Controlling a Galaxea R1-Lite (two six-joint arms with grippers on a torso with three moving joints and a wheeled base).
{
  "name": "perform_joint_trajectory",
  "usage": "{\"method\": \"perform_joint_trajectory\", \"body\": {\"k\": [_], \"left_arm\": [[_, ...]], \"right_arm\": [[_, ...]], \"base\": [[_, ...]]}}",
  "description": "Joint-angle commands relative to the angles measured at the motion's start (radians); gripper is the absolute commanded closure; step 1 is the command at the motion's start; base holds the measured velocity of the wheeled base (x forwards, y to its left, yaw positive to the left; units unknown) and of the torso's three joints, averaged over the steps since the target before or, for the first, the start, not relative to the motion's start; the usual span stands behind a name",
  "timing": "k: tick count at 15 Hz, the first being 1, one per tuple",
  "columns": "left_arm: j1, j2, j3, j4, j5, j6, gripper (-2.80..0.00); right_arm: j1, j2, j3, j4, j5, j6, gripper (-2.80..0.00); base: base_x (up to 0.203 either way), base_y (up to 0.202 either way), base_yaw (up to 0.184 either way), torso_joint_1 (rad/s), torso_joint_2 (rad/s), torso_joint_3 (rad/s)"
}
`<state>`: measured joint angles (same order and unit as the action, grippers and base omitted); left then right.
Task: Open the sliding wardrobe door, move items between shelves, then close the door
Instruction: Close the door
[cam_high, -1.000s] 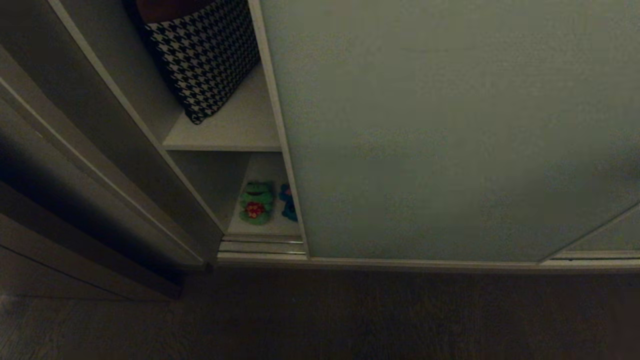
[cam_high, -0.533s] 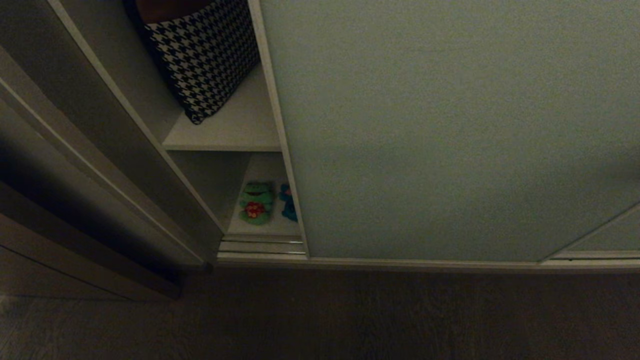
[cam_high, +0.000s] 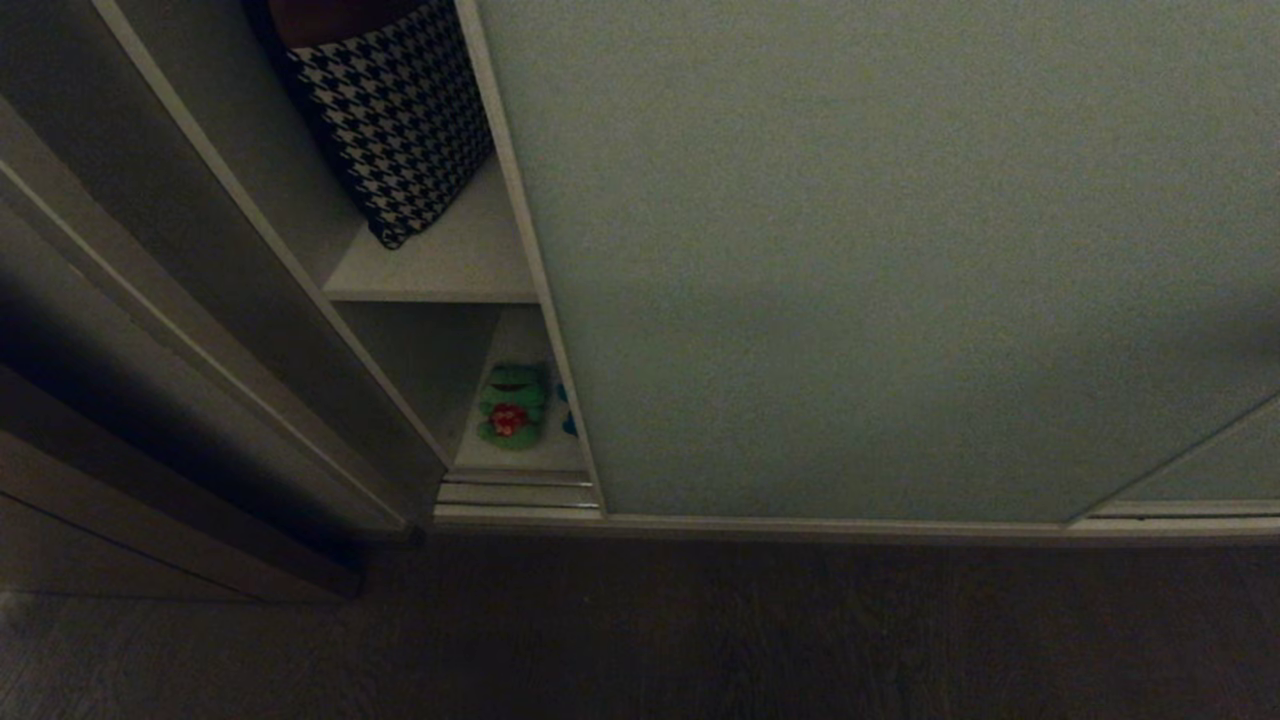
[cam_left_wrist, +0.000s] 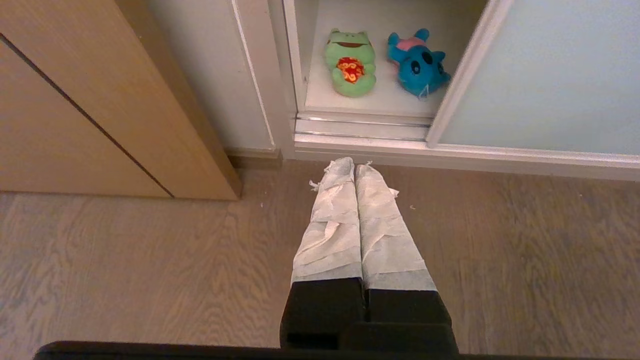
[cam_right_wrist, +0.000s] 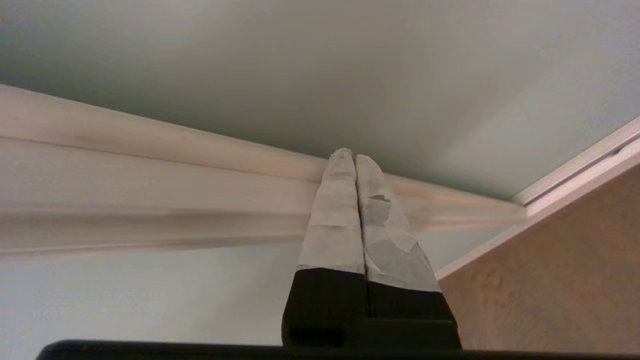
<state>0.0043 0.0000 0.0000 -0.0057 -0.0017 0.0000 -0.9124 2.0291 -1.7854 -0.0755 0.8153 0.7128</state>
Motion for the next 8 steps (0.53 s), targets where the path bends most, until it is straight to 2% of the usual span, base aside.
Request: {"method": "perform_joint_trajectory", "body": {"k": [1,4,8], "left_arm": [[0.0,0.002,0.0,0.0,0.0,0.0,0.0],[0.0,0.002,0.0,0.0,0.0,0.0,0.0],[0.0,0.002,0.0,0.0,0.0,0.0,0.0]], "right_arm": [[0.006,-0.062,0.044,-0.001,0.008,0.002,0.0],[0.028,-0.129,0.09,0.008,0.007,0.003,0.0],[0.097,-0.225,0.191,0.004,0.005,0.002,0.0]], "base": [[0.0,0.0,0.0,0.0,0.0,0.0],[0.0,0.0,0.0,0.0,0.0,0.0],[0.0,0.0,0.0,0.0,0.0,0.0]]}}
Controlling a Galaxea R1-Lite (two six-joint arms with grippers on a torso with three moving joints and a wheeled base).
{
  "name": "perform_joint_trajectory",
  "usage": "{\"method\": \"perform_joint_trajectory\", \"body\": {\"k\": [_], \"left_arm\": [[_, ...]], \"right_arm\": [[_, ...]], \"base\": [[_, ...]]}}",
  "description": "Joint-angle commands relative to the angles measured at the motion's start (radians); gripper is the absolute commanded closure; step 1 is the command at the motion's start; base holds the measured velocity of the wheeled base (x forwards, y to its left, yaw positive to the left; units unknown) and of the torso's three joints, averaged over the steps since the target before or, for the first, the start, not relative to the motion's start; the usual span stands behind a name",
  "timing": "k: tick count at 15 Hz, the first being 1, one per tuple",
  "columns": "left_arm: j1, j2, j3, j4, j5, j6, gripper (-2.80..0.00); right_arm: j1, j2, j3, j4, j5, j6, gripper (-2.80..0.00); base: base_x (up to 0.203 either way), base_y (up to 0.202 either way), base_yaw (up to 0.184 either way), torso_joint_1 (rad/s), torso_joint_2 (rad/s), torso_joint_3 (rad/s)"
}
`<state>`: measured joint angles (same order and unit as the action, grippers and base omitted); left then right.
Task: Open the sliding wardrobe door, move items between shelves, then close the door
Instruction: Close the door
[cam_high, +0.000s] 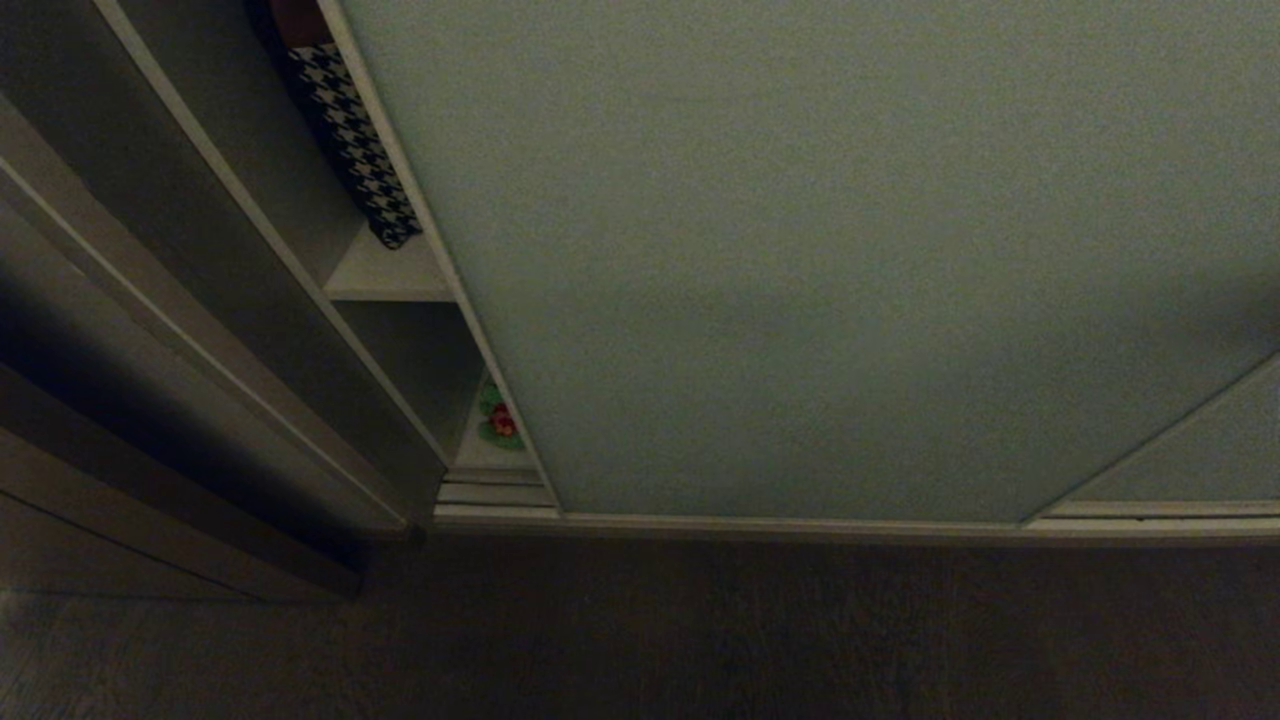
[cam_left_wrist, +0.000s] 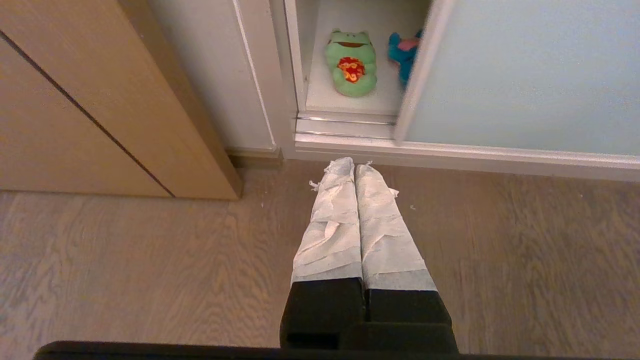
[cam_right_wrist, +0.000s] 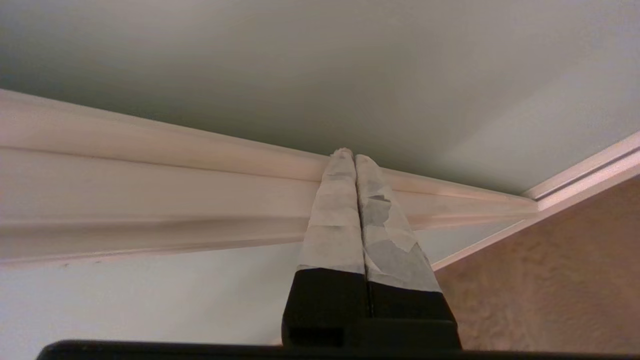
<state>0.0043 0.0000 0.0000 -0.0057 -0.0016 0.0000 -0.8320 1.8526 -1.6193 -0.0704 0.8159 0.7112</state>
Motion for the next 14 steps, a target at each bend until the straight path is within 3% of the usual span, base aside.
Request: {"method": "perform_joint_trajectory", "body": {"k": [1,4,14], "left_arm": [[0.0,0.002,0.0,0.0,0.0,0.0,0.0],[0.0,0.002,0.0,0.0,0.0,0.0,0.0],[0.0,0.002,0.0,0.0,0.0,0.0,0.0]], "right_arm": [[0.03,-0.065,0.055,-0.016,0.005,0.002,0.0],[0.042,-0.101,0.135,-0.087,0.006,0.0,0.0],[0.04,-0.334,0.258,-0.079,-0.003,-0.001,0.0]], "base": [[0.0,0.0,0.0,0.0,0.0,0.0],[0.0,0.0,0.0,0.0,0.0,0.0],[0.0,0.0,0.0,0.0,0.0,0.0]]}}
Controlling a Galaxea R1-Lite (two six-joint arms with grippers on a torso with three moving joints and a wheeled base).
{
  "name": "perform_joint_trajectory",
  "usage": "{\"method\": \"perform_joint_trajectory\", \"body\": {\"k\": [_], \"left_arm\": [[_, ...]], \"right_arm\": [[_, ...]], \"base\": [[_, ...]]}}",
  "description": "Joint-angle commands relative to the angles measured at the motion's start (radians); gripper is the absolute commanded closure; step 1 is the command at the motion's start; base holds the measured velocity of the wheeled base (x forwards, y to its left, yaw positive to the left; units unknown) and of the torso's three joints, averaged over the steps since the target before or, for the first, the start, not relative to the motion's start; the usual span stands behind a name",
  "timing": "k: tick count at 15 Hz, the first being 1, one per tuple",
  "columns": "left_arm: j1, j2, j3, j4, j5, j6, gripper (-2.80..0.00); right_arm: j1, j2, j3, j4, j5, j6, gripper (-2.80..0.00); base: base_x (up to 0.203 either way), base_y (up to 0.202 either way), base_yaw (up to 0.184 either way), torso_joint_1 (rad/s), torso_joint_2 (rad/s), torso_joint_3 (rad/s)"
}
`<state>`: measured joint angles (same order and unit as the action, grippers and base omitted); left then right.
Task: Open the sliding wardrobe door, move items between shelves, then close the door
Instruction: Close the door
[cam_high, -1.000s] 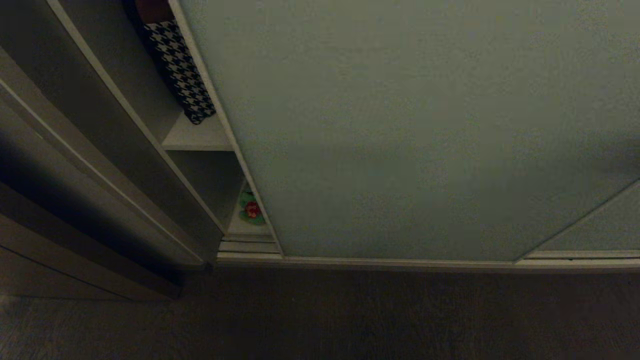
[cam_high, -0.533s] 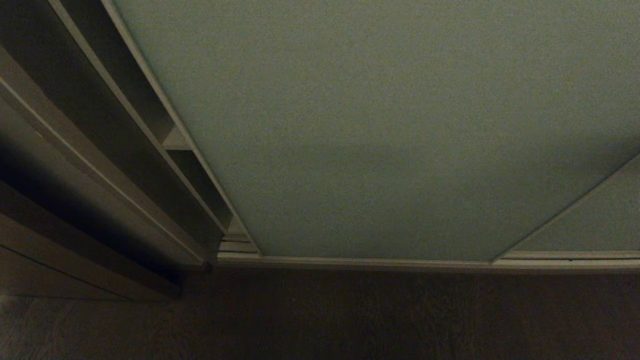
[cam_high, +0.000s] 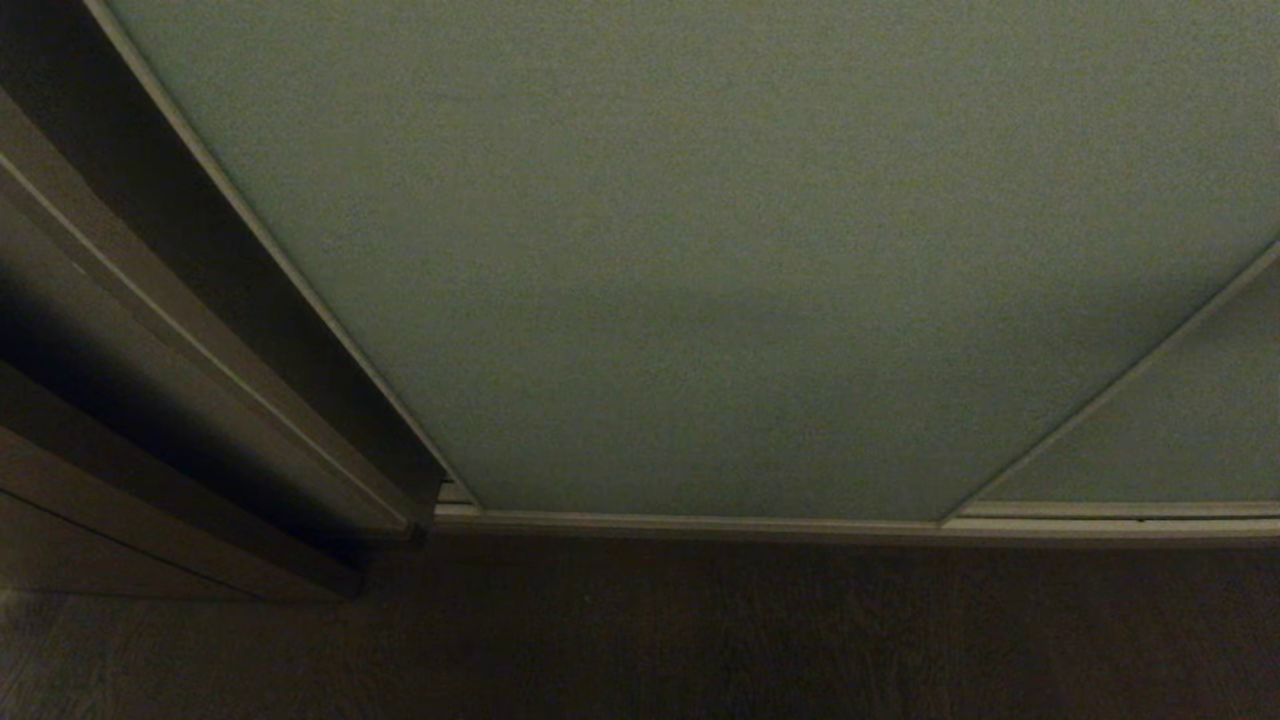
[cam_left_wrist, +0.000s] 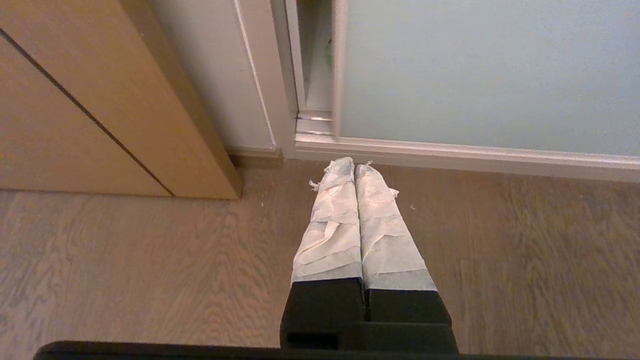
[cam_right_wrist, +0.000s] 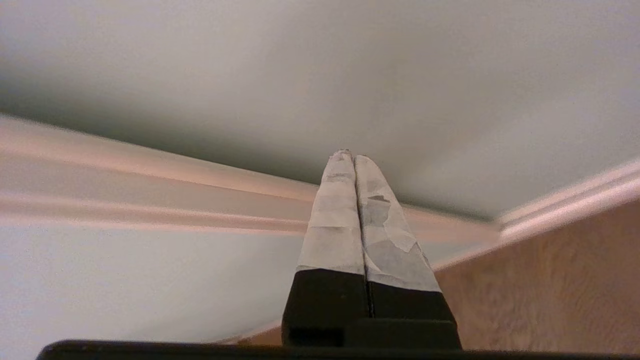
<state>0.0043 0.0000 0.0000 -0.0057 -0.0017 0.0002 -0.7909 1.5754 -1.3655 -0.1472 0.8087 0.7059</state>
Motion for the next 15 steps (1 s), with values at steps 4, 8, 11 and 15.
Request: {"method": "perform_joint_trajectory", "body": {"k": [4,8,11,15], "left_arm": [[0.0,0.002,0.0,0.0,0.0,0.0,0.0],[0.0,0.002,0.0,0.0,0.0,0.0,0.0],[0.0,0.002,0.0,0.0,0.0,0.0,0.0],[0.0,0.002,0.0,0.0,0.0,0.0,0.0]], "right_arm": [[0.063,-0.265,0.122,0.003,-0.132,-0.139,0.0],[0.294,-0.56,0.353,0.007,-0.361,-0.306,0.0],[0.442,-0.831,0.631,0.02,-0.483,-0.448,0.0],[0.537,-1.143,0.937,0.095,-0.539,-0.595,0.0]], "base": [[0.0,0.0,0.0,0.0,0.0,0.0],[0.0,0.0,0.0,0.0,0.0,0.0],[0.0,0.0,0.0,0.0,0.0,0.0],[0.0,0.0,0.0,0.0,0.0,0.0]]}}
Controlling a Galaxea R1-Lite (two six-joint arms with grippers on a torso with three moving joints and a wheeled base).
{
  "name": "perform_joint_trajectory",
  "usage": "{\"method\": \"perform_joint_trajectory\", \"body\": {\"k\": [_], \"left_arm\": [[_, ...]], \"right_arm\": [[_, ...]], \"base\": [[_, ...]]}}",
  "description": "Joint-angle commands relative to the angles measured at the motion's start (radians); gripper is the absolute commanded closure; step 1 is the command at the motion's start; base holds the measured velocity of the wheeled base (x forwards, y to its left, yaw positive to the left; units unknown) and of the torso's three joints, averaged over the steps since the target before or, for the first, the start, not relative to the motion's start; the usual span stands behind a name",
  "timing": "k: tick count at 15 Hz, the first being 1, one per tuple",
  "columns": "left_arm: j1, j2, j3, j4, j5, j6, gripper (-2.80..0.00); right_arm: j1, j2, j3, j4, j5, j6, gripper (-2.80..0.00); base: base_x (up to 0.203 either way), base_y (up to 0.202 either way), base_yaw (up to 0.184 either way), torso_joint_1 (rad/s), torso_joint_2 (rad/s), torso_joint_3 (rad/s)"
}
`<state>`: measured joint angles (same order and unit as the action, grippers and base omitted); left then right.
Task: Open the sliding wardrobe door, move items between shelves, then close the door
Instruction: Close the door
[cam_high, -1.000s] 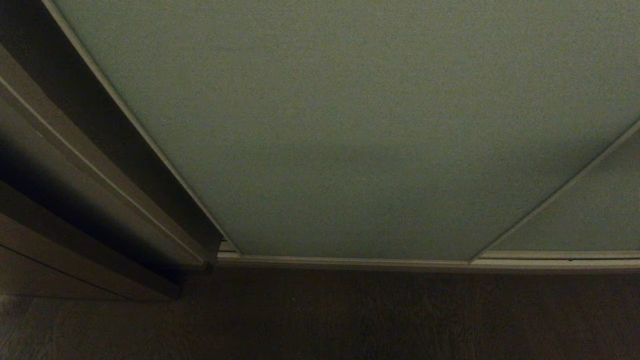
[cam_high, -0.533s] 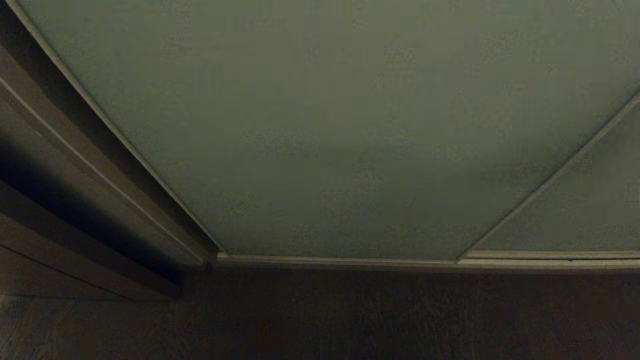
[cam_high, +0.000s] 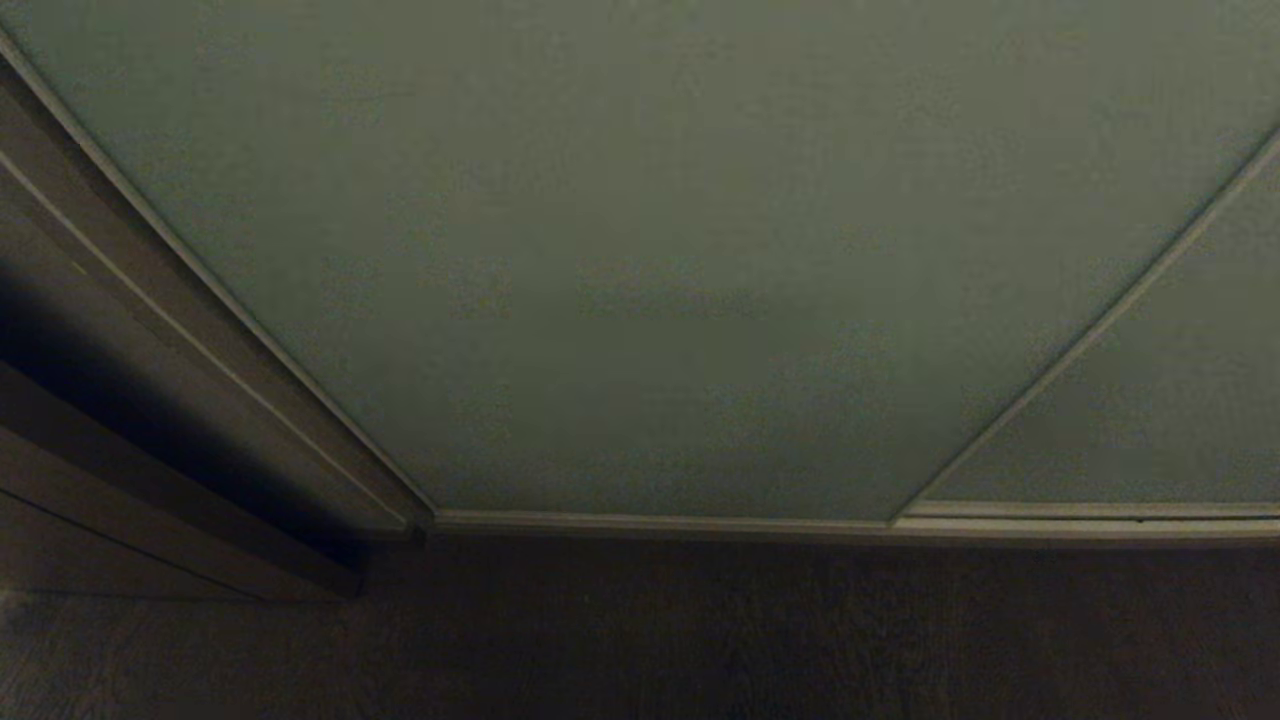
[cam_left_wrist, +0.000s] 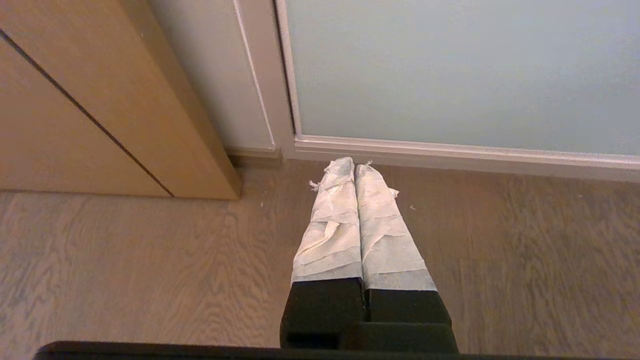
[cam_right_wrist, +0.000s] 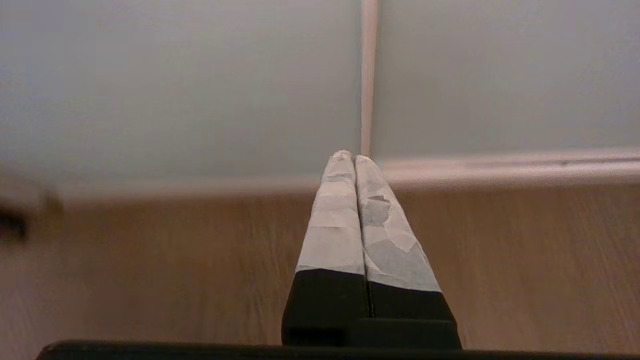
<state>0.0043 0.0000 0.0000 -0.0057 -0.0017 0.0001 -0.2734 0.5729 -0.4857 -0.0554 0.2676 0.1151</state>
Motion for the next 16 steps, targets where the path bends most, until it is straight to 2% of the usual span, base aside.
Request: {"method": "perform_joint_trajectory", "body": {"k": [1,4,7,9,11,13,16], "left_arm": [[0.0,0.002,0.0,0.0,0.0,0.0,0.0],[0.0,0.002,0.0,0.0,0.0,0.0,0.0],[0.0,0.002,0.0,0.0,0.0,0.0,0.0],[0.0,0.002,0.0,0.0,0.0,0.0,0.0],[0.0,0.002,0.0,0.0,0.0,0.0,0.0],[0.0,0.002,0.0,0.0,0.0,0.0,0.0],[0.0,0.002,0.0,0.0,0.0,0.0,0.0]], "right_arm": [[0.046,-0.21,0.095,0.039,-0.002,-0.02,0.0],[0.105,-0.301,0.252,0.109,-0.025,-0.118,0.0],[0.145,-0.302,0.323,0.049,-0.213,-0.098,0.0],[0.219,-0.313,0.357,0.041,-0.273,-0.097,0.0],[0.272,-0.415,0.405,0.048,-0.279,-0.108,0.0],[0.276,-0.535,0.452,0.048,-0.275,-0.115,0.0],[0.278,-0.554,0.486,0.051,-0.27,-0.13,0.0]], "base": [[0.0,0.0,0.0,0.0,0.0,0.0],[0.0,0.0,0.0,0.0,0.0,0.0],[0.0,0.0,0.0,0.0,0.0,0.0],[0.0,0.0,0.0,0.0,0.0,0.0],[0.0,0.0,0.0,0.0,0.0,0.0],[0.0,0.0,0.0,0.0,0.0,0.0],[0.0,0.0,0.0,0.0,0.0,0.0]]}}
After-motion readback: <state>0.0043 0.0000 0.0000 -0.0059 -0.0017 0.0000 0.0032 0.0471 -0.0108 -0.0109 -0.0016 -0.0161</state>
